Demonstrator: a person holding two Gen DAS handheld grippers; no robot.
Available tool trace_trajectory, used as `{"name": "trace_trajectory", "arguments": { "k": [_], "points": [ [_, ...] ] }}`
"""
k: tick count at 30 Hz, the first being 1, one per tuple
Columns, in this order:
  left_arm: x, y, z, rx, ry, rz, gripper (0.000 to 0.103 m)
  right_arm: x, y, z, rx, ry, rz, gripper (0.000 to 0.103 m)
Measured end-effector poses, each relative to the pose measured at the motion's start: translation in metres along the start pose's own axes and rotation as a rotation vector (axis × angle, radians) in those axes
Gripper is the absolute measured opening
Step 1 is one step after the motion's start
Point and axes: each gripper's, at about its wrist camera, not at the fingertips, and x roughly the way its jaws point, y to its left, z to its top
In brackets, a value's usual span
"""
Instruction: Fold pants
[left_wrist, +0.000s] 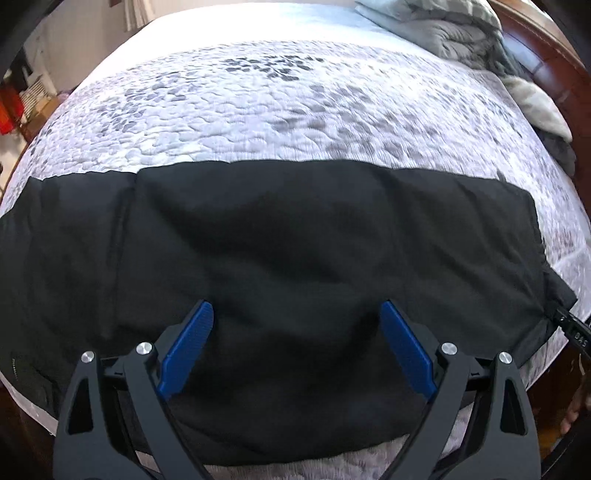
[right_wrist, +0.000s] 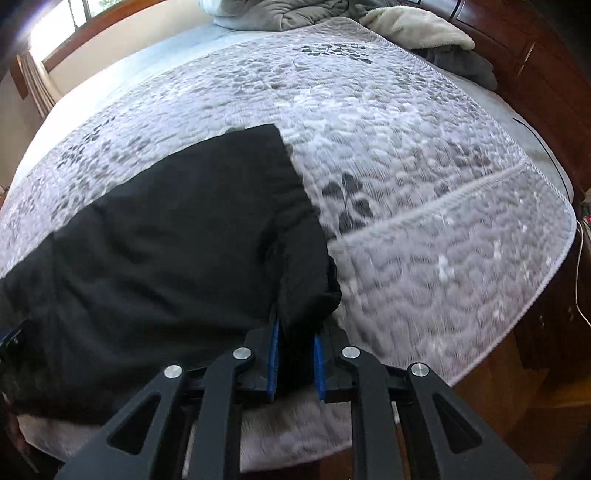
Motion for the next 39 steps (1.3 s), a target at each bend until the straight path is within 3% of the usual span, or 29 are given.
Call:
{"name": "trace_trajectory", "arguments": {
  "k": [6,9,11,13,17,23,29,31,34,36,39],
  "points": [
    [-0.007,0.016,-0.008,-0.005,0.002,0.000,0.092,0.005,-0.004,-0.015,0.023,0.069,0.075,0.016],
    [-0.011,0.025,-0.010,-0.065,0.008,-0.013,0.092,0.011,-0.001,-0.016,0.017,0.074,0.079,0.024],
    [-0.013,0.023,-0.010,-0.080,0.007,-0.017,0.092,0.000,-0.001,-0.017,0.021,0.058,0.099,0.045],
    [-0.014,0.016,-0.011,-0.071,0.003,-0.001,0.092,-0.010,-0.002,-0.020,0.024,0.064,0.079,0.056],
    [-0.020,-0.009,-0.015,-0.001,-0.013,0.005,0.092,-0.029,0.007,-0.027,-0.053,0.055,0.017,0.055],
    [-0.020,-0.030,-0.024,0.044,-0.006,-0.008,0.092,-0.049,0.005,-0.017,-0.053,0.009,0.021,0.055],
    [-0.015,-0.040,-0.026,0.050,-0.005,-0.002,0.092,-0.035,0.020,-0.011,-0.127,0.032,0.035,0.055],
    [-0.014,-0.042,-0.025,0.049,0.001,-0.010,0.092,-0.030,0.010,-0.009,-0.094,0.031,0.054,0.056],
    [-0.013,-0.042,-0.023,0.048,-0.006,-0.008,0.092,-0.019,-0.021,-0.002,-0.010,0.060,0.071,0.072],
    [-0.012,-0.042,-0.023,0.044,-0.004,-0.009,0.092,-0.013,-0.038,-0.001,0.013,0.076,0.063,0.072],
    [-0.009,-0.046,-0.023,0.045,0.001,-0.010,0.092,-0.007,-0.060,-0.008,0.067,0.108,0.123,0.072]
  ]
}}
